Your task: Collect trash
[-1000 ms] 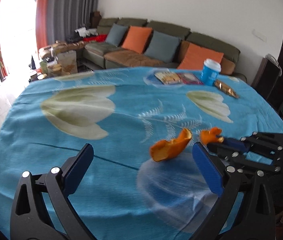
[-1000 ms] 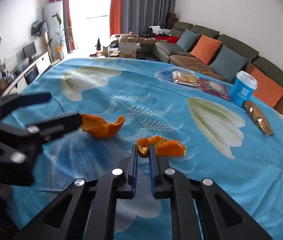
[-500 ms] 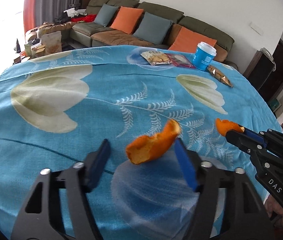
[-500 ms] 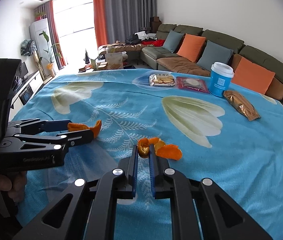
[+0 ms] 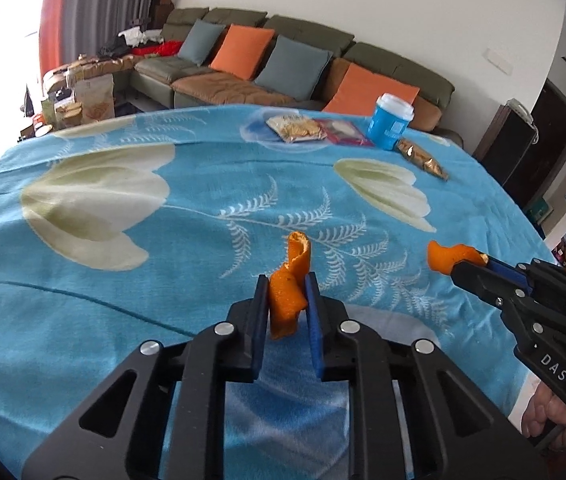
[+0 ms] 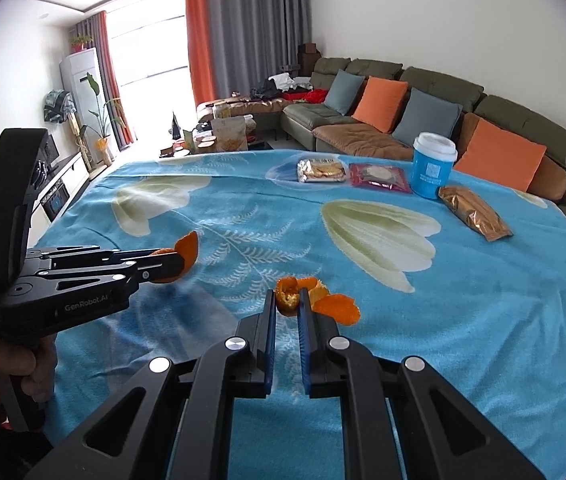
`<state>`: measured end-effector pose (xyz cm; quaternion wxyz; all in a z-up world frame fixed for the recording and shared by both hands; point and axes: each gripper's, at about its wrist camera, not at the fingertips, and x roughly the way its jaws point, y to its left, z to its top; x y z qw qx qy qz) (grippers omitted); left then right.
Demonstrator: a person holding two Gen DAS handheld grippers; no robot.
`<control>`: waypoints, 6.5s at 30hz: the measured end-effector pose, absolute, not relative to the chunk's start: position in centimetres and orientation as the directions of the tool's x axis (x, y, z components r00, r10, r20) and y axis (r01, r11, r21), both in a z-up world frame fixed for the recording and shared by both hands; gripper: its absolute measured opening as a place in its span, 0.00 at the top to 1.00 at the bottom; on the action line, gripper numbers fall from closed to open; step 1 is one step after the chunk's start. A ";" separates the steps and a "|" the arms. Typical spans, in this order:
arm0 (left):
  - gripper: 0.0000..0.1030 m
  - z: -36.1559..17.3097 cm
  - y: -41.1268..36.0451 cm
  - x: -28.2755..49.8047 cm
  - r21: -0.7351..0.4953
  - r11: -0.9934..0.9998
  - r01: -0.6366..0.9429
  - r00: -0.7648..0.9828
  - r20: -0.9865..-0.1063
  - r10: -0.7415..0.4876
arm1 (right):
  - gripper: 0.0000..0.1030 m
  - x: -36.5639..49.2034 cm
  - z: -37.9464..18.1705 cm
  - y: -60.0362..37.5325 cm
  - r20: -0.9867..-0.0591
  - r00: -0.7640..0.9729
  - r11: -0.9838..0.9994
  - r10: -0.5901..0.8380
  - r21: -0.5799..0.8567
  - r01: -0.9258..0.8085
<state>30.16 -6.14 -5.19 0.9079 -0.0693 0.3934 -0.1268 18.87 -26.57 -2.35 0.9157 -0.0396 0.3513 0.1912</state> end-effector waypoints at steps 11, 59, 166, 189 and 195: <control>0.83 0.6 -2.1 22.5 -0.199 0.974 0.112 0.794 -0.572 -0.208 | 0.91 16.0 0.9 -23.9 -0.581 0.700 0.879 0.415 0.058 -0.472; 0.83 8.4 18.0 -8.2 -0.188 0.878 -0.441 0.868 -0.340 0.363 | 0.91 5.7 9.5 -0.1 -0.428 0.377 0.413 0.821 -0.011 -0.911; 0.06 5.3 17.7 4.2 -0.111 0.837 -0.536 0.773 -0.463 0.434 | 0.07 16.1 3.2 -2.9 -0.582 0.462 0.623 0.669 0.100 -0.776; 0.06 6.5 5.8 9.3 -0.061 0.968 -0.243 0.880 -0.435 0.194 | 0.07 14.5 1.9 -17.0 -0.529 0.701 0.852 0.477 0.082 -0.518; 0.06 6.4 5.1 9.8 -0.073 0.973 -0.217 0.888 -0.429 0.166 | 0.07 12.8 1.7 -20.2 -0.503 0.756 0.889 0.418 0.055 -0.454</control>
